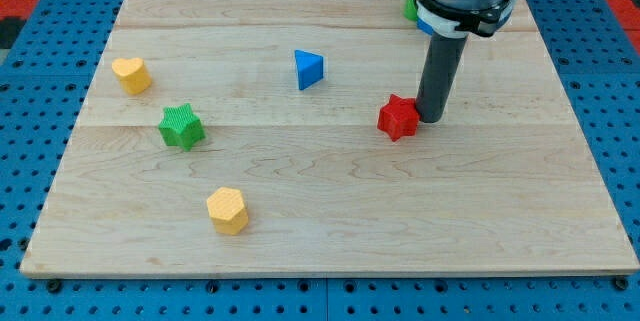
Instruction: Slide the blue cube towards the blue triangle
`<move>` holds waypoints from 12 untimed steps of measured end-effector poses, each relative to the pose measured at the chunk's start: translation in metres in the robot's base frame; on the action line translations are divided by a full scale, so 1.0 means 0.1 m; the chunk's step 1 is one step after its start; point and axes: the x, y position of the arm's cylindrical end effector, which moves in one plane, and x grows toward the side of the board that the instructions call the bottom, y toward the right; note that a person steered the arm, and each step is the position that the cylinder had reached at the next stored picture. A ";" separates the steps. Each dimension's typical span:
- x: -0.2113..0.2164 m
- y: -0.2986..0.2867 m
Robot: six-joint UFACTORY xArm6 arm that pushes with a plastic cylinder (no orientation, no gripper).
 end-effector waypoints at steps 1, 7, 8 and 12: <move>0.00 0.00; -1.21 1.06; -1.72 1.09; -1.63 -0.67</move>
